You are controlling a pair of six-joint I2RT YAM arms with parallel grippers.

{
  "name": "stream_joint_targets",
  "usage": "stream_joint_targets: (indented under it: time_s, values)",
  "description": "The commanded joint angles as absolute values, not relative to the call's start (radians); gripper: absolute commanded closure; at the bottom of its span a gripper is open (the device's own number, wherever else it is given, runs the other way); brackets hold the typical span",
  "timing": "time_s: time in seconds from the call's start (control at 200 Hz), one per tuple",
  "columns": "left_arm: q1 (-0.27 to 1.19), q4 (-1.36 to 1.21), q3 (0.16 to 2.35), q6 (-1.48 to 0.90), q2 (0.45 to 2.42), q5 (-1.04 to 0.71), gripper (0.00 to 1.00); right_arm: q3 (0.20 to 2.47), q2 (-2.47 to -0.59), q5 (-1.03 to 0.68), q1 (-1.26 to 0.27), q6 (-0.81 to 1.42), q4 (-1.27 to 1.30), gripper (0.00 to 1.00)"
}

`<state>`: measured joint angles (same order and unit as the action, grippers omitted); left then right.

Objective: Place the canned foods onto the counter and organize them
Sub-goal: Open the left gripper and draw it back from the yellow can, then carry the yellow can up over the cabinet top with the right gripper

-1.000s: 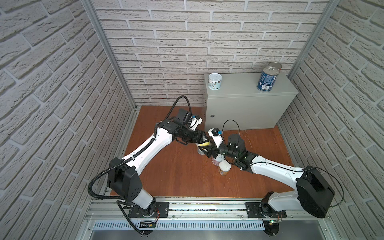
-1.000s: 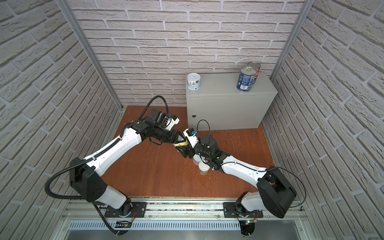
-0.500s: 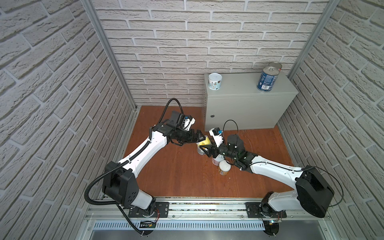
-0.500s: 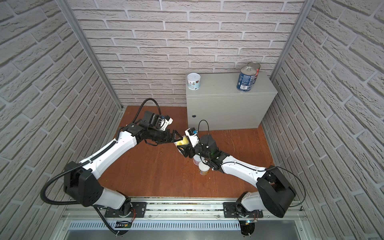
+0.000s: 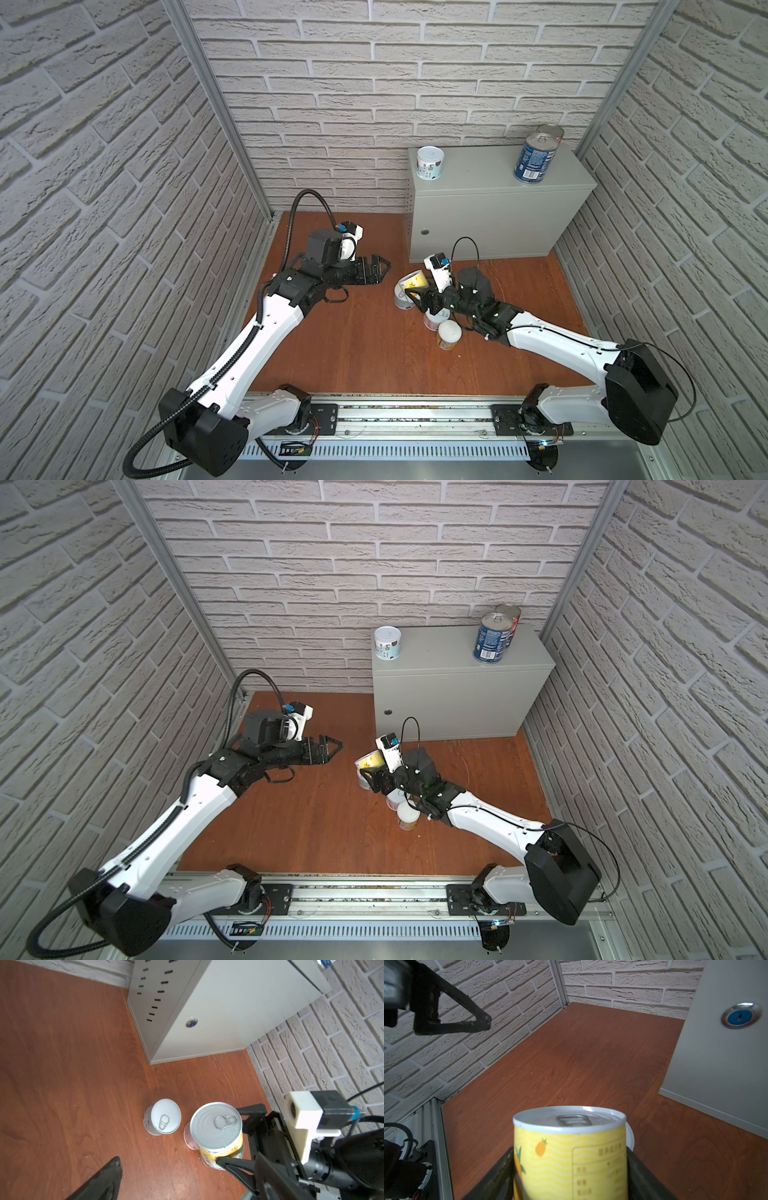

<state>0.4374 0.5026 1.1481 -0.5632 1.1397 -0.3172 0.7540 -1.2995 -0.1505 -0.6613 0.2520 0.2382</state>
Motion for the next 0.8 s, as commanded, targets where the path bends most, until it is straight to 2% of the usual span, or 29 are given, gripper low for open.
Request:
stream_joint_targets:
  time_s: [0.0,0.175,0.795]
  values:
    - [0.426,0.444,1.124,-0.528,1.106,-0.251,0.02,0.802,-1.247,-0.109,-0.661,0.272,0.301,0.36]
    - [0.422,0.427,1.08,-0.51,1.068,-0.215,0.02,0.847,-1.202,-0.023,-0.66,0.285,0.193,0.37]
    - [0.407,0.509,0.987,-0.383,0.845,-0.028,0.02,1.082,-1.166,0.058,-0.635,0.255,0.047,0.38]
